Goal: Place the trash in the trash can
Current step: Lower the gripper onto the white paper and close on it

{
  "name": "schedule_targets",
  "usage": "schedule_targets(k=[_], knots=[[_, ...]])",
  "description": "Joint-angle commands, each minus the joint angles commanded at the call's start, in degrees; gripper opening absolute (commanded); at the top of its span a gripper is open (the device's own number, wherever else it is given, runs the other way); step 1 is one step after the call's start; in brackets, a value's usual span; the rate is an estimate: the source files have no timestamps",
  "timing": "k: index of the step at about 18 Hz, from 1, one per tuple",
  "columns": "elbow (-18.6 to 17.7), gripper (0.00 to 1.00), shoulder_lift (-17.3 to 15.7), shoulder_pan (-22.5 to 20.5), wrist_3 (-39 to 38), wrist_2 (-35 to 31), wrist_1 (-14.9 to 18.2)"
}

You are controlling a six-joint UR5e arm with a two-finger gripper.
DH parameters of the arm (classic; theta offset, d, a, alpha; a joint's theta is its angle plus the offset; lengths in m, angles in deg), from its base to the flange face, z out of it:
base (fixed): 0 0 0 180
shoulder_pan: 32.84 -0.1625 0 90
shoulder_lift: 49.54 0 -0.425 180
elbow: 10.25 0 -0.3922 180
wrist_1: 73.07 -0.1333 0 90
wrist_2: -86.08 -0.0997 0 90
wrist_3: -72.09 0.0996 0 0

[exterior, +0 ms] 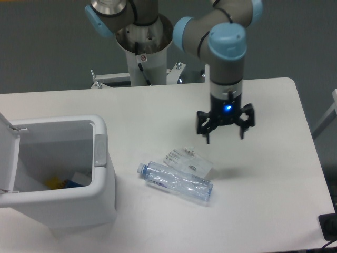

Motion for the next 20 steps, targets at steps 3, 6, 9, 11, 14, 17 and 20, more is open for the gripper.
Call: schedule_targets(k=[3, 6, 9, 11, 14, 17, 20], knots=[[-0.09, 1.00, 3.08, 0.97, -3.79, -0.09, 0.00], [-0.70, 1.00, 5.53, 1.93, -4.50, -0.70, -0.18], [-0.97, 1.00, 7.21, 2.38, -4.50, -0.79, -0.53], [-1.23, 1.00, 7.65, 2.73, -4.41, -0.79, -0.88], [-1.41, 0.79, 8.18, 3.17, -4.59, -0.88, -0.97], [-1.76, 0.34, 8.01, 3.17, -6.61, -0.88, -1.05], [-2.11, 0.22, 7.57, 3.17, -6.35, -0.88, -0.88]])
